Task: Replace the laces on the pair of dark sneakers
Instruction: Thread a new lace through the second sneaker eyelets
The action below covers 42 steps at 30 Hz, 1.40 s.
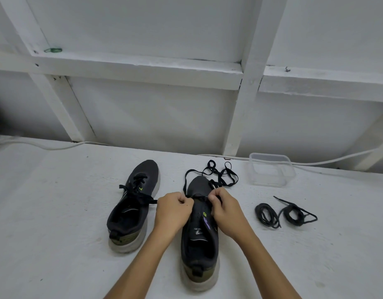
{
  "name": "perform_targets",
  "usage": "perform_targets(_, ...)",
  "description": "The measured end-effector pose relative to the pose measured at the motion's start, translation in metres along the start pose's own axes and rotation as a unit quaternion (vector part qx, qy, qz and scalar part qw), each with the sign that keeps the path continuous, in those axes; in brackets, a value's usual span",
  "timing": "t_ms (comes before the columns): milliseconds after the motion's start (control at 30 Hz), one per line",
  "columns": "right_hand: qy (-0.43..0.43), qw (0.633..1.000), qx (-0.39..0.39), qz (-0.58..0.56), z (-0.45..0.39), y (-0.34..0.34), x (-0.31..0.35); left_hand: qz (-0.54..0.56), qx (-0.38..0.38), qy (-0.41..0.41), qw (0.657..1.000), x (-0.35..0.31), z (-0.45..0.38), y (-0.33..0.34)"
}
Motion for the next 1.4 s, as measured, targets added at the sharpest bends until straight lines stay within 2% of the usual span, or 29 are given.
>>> perform_targets(67, 0.013, 1.000, 0.015, 0.003, 0.002, -0.004, 0.000, -0.021, -0.017, 0.054, 0.998, -0.006, 0.002, -0.003)
perform_targets(167, 0.014, 1.000, 0.022, -0.005, 0.002, -0.005, 0.007, -0.118, 0.019, 0.215, 0.969, -0.027, -0.002, -0.001)
perform_targets(267, 0.029, 0.999, -0.002, -0.042, -0.001, -0.006, 0.016, -0.154, 0.061, 0.258, 0.952, -0.038, -0.008, 0.004)
perform_targets(367, 0.117, 0.985, -0.055, -0.116, -0.001, -0.012, 0.011, -0.125, 0.002, 0.241, 0.963, -0.033, -0.010, 0.003)
perform_targets(467, 0.160, 0.985, -0.069, 0.000, 0.004, -0.030, 0.000, -0.124, -0.006, 0.228, 0.966, -0.026, -0.009, 0.007)
perform_targets(533, 0.173, 0.984, -0.052, 0.009, 0.007, -0.036, -0.006, -0.130, 0.011, 0.228, 0.965, -0.025, -0.012, 0.012)
perform_targets(600, 0.174, 0.982, -0.064, -0.026, 0.007, -0.039, -0.010, -0.139, 0.026, 0.233, 0.962, -0.027, -0.015, 0.015)
perform_targets(767, 0.157, 0.963, -0.146, -0.162, 0.009, -0.037, -0.013, -0.138, 0.039, 0.220, 0.965, -0.023, -0.015, 0.022)
perform_targets(1067, 0.152, 0.936, -0.175, -0.266, 0.015, -0.028, -0.018, -0.074, 0.048, 0.182, 0.979, -0.011, -0.015, 0.030)
perform_targets(1200, 0.161, 0.911, -0.153, -0.348, 0.015, -0.022, -0.021, -0.056, 0.046, 0.168, 0.983, -0.009, -0.014, 0.031)
perform_targets(1300, 0.153, 0.909, -0.155, -0.355, 0.014, -0.019, -0.022, -0.053, 0.044, 0.164, 0.984, -0.009, -0.013, 0.031)
perform_targets(1400, 0.132, 0.931, -0.183, -0.286, 0.013, -0.020, -0.022, -0.047, 0.047, 0.160, 0.985, -0.009, -0.013, 0.031)
Point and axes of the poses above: each hand's wrist, its own z-axis away from the middle knuckle, its own y-axis out of the palm, x = y × z, the point moved 4 cm from there along -z, towards the middle knuckle, and after that the axes turned 11 degrees about -z, right-handed, at the moved point
